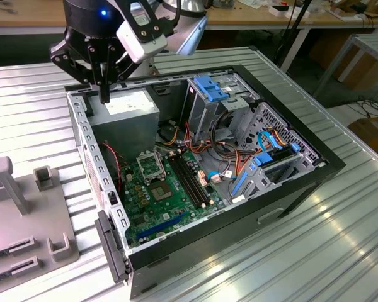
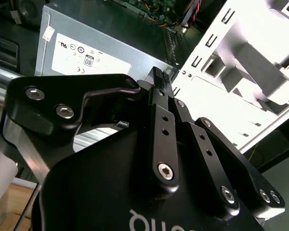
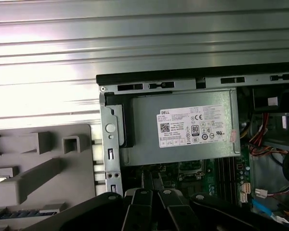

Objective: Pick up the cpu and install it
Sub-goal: 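Reach for the cpu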

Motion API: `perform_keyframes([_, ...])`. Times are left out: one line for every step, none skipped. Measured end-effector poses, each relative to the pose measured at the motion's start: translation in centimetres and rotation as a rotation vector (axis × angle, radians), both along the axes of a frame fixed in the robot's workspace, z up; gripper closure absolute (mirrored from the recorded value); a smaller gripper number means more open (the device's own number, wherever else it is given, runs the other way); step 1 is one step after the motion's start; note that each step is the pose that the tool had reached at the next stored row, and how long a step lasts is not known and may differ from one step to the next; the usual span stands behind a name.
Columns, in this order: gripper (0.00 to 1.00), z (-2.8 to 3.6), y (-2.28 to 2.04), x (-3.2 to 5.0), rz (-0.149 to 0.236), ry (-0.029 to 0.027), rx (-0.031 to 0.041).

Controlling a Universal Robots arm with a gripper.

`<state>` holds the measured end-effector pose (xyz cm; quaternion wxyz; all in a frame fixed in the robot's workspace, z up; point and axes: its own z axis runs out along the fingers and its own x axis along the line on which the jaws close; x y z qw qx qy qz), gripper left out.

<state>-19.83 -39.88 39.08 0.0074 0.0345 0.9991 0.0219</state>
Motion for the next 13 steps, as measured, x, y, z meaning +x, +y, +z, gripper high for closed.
perform_keyframes([0.89,0.0,0.0,-0.1,0.0,0.0001,0.0])
perform_keyframes([0.89,0.0,0.0,-0.19,0.0,0.0002,0.0])
perform_keyframes([0.89,0.0,0.0,-0.29,0.0,0.0004,0.0])
perform_keyframes([0.89,0.0,0.0,-0.37,0.0,0.0006,0.0])
perform_keyframes([0.89,-0.01,0.0,-0.46,0.0,0.0007,0.0001])
perform_keyframes([0.89,-0.01,0.0,-0.55,0.0,0.0009,0.0001])
perform_keyframes([0.89,-0.01,0.0,-0.73,0.0,0.0012,0.0])
perform_keyframes([0.89,-0.01,0.0,-0.81,0.001,0.0014,0.0])
perform_keyframes([0.89,-0.01,0.0,-0.9,0.001,0.0015,0.0])
perform_keyframes([0.89,-0.01,0.0,-0.98,0.001,0.0016,0.0001])
perform_keyframes([0.89,-0.01,0.0,-1.07,0.001,0.0018,0.0001])
perform_keyframes([0.89,-0.01,0.0,-1.25,0.001,0.0022,0.0])
perform_keyframes([0.89,-0.02,0.0,-1.39,0.001,0.0024,0.0])
